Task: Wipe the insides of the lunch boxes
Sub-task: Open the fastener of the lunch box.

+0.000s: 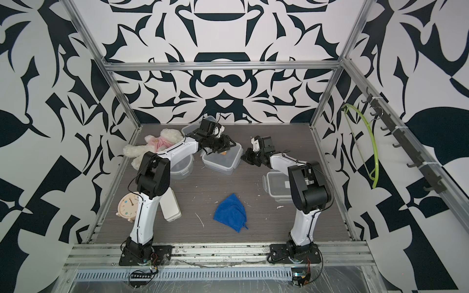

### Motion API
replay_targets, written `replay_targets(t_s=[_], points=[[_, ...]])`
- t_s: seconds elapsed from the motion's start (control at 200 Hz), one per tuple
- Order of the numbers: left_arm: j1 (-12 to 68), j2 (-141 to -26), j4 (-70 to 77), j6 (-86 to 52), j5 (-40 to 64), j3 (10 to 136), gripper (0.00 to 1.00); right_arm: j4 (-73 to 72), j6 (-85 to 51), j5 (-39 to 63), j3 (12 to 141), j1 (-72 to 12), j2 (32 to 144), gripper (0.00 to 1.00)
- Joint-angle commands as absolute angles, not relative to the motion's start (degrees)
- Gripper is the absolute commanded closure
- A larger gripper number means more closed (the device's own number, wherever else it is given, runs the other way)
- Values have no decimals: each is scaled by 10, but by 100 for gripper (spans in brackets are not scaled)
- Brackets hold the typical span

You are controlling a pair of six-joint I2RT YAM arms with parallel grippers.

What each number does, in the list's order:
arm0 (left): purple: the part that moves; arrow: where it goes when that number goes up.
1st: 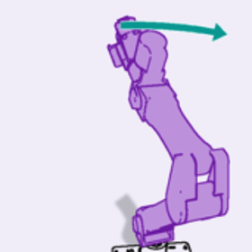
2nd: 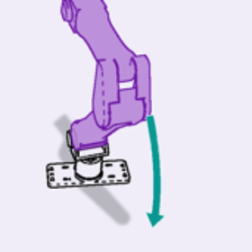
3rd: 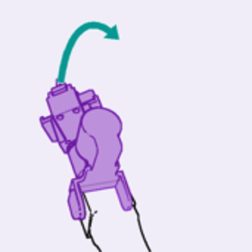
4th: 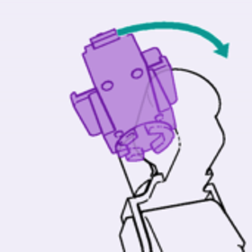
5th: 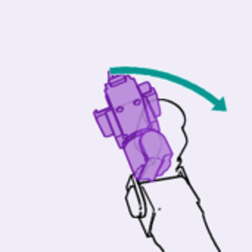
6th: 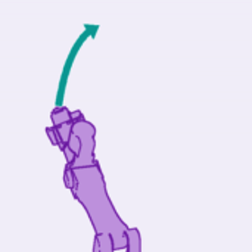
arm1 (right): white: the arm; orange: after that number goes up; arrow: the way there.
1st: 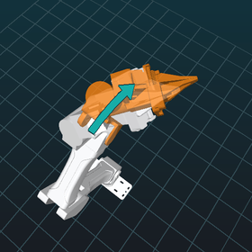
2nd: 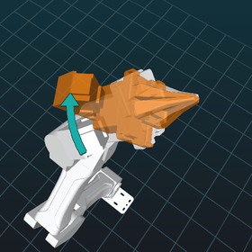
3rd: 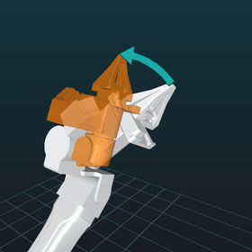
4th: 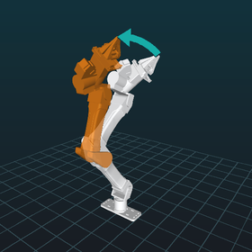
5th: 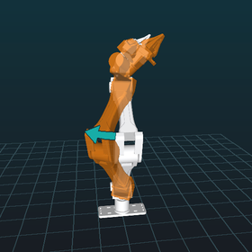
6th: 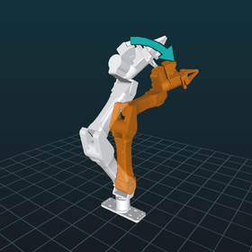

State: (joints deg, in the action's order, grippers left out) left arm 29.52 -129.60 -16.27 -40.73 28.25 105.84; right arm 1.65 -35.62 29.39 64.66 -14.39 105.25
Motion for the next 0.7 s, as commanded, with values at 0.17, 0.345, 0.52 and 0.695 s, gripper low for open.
replay_targets(t_s=[0.17, 0.345, 0.52, 0.695], points=[[303, -1260, -317, -390, 239, 1068, 45, 219, -237, 158, 729, -198, 971, 99], [302, -1151, -359, -351, 129, 1023, 44, 259, -226, 95, 762, -227, 971, 94], [286, -1098, -389, -340, 53, 939, 44, 301, -195, 28, 810, -270, 985, 90], [265, -1064, -369, -350, 40, 878, 44, 328, -184, -18, 850, -285, 1019, 88]])
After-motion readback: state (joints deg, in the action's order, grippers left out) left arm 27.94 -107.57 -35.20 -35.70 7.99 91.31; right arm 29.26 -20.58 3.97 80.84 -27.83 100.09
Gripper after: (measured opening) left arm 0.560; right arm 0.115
